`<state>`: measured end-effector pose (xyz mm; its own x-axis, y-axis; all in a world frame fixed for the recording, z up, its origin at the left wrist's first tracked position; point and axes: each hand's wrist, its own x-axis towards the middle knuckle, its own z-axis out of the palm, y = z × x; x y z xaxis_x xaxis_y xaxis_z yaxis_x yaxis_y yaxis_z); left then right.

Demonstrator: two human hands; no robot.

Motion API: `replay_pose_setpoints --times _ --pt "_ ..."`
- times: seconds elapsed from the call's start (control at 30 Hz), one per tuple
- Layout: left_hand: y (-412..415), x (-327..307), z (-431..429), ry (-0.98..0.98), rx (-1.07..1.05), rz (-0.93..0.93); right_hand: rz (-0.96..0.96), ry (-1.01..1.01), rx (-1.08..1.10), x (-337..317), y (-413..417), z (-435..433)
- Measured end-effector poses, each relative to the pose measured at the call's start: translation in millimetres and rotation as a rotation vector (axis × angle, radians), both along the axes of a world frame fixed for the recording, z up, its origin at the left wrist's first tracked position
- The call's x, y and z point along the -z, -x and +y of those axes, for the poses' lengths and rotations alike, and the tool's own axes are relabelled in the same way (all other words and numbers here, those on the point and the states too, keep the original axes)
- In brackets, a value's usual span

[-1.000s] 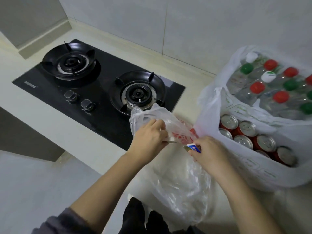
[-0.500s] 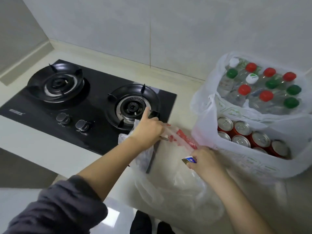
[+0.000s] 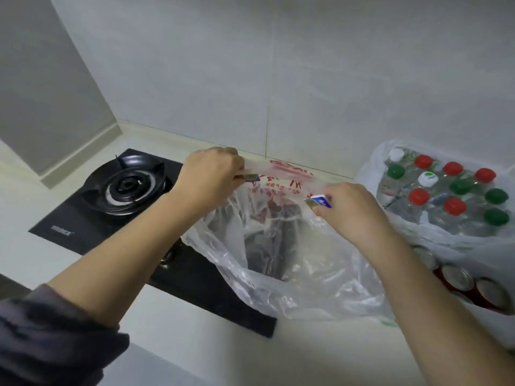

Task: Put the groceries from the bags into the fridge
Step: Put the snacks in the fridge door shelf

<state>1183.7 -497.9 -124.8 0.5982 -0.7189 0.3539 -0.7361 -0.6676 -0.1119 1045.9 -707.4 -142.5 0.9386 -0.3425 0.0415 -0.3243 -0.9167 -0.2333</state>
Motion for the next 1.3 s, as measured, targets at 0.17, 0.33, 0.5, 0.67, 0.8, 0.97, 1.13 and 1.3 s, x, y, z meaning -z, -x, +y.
replay_pose_setpoints --times 0.17,0.33,0.5,0.67,0.8,0.97,1.13,1.3 --pt "-54.9 -48.0 -12.3 0.045 -0.036 -0.148 -0.199 0.084 -0.025 -43.5 -53.6 -12.3" --pt "-113.4 -53.7 -42.6 -0.06 -0.078 -0.168 -0.197 0.279 0.043 -40.5 -122.4 -36.7" --pt "-172.7 14.2 -82.9 -0.276 -0.118 -0.061 -0.004 0.389 0.091 20.7 -185.1 -62.5" --pt "-217.6 128.0 -117.6 -0.451 -0.143 0.033 0.153 0.459 0.097 128.8 -210.9 -79.7" --pt "-231.3 187.3 -128.9 -0.51 -0.128 0.14 0.255 0.444 0.101 181.8 -219.8 -88.3" --pt "-243.5 167.8 -124.0 -0.231 -0.006 0.138 -0.003 0.236 0.09 160.0 -218.3 -83.8" --pt "-223.6 112.9 -106.4 -0.031 0.441 0.596 -0.052 -0.194 0.07 128.8 -203.2 -67.1" --pt "-249.6 162.2 -105.2 -0.437 0.225 0.725 0.335 -0.641 0.308 154.2 -210.7 -103.2"
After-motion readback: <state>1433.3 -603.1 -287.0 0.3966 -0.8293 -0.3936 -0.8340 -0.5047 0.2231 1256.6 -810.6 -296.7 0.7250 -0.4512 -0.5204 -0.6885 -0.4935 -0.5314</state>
